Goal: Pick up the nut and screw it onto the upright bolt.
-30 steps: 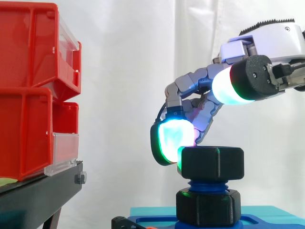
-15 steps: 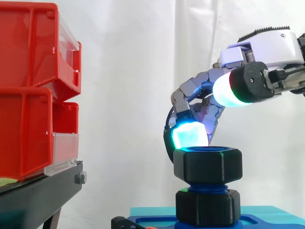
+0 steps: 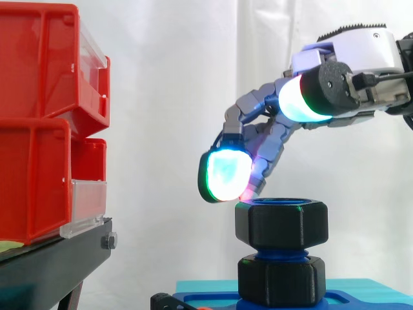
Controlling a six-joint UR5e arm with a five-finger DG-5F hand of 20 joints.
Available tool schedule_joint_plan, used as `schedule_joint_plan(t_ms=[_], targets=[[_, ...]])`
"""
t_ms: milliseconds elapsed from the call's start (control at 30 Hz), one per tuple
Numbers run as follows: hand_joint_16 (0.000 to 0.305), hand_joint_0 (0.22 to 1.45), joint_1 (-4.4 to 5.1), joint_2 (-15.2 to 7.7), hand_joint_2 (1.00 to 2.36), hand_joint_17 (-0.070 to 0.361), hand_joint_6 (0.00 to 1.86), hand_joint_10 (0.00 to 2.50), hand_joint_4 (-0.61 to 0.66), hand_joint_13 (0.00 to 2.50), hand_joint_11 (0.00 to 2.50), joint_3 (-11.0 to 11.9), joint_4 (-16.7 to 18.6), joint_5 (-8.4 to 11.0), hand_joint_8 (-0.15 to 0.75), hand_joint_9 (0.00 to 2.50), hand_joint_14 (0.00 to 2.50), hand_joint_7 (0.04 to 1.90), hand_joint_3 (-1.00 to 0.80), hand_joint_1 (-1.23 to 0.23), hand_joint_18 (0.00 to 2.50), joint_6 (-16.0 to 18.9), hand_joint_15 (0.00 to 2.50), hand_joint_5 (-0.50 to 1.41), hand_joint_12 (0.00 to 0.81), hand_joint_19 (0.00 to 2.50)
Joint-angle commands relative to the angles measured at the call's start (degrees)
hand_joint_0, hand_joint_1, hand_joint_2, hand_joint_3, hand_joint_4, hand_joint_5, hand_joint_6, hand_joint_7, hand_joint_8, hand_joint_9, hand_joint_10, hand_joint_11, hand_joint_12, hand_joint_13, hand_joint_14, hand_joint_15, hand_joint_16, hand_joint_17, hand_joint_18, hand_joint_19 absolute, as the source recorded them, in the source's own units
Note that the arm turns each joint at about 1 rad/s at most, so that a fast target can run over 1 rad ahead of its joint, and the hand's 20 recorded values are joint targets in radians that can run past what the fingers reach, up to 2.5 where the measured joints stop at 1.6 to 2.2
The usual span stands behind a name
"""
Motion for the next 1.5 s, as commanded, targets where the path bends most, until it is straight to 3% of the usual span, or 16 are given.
schedule_joint_plan(t_ms=[0,200,400,467,500,700,833,1167,1467], targets=[[0.025,0.52,0.37,-0.06,1.00,0.056,0.50,0.00,0.20,0.53,0.00,0.53,0.03,-0.01,0.263,0.73,0.00,0.77,-0.50,-0.18,0.13,-0.06,0.00,-0.16,0.292,0.00],[0.027,0.52,1.42,-0.06,1.00,0.061,0.50,0.00,0.19,0.50,0.00,0.53,0.73,0.16,0.258,0.70,0.00,0.73,-0.50,-0.16,0.10,-0.06,0.00,-0.16,0.300,0.00],[0.032,0.51,3.97,-0.06,1.00,0.072,0.50,0.00,0.18,0.38,0.00,0.53,1.17,1.22,0.246,0.65,0.00,0.71,-0.50,-0.14,0.00,-0.06,0.00,-0.16,0.316,0.00],[0.034,0.51,4.33,-0.06,1.00,0.076,0.50,0.00,0.18,0.34,0.00,0.53,1.17,1.48,0.244,0.63,0.00,0.71,-0.50,-0.13,0.00,-0.06,0.00,-0.15,0.324,0.00],[0.035,0.51,5.12,-0.06,1.00,0.079,0.50,0.00,0.18,0.31,0.00,-0.08,1.17,2.45,0.241,0.61,0.00,0.70,-0.50,-0.13,0.00,-0.06,0.00,-0.15,0.327,0.00],[0.037,0.50,6.61,-0.06,1.00,0.083,0.50,0.00,0.17,0.24,0.00,-0.52,2.66,4.82,0.233,0.55,0.00,0.70,-0.50,-0.12,0.00,0.38,0.00,-0.15,0.338,0.00],[0.037,0.50,7.05,-0.06,1.00,0.083,0.50,0.00,0.17,0.24,0.00,-0.61,2.58,4.82,0.233,0.54,0.00,0.71,-0.50,-0.11,0.00,0.47,0.00,-0.15,0.339,0.00],[0.038,0.50,7.05,-0.06,1.00,0.085,0.50,0.00,0.17,0.25,0.00,-2.28,2.93,4.82,0.238,0.55,0.00,0.72,-0.50,-0.10,0.00,1.70,0.00,-0.15,0.340,0.00],[0.038,0.50,7.05,-0.06,1.00,0.085,0.50,0.00,0.18,0.25,0.00,-2.46,2.93,4.73,0.243,0.55,0.00,0.75,-0.50,-0.11,0.00,1.79,0.00,-0.14,0.340,0.00]])
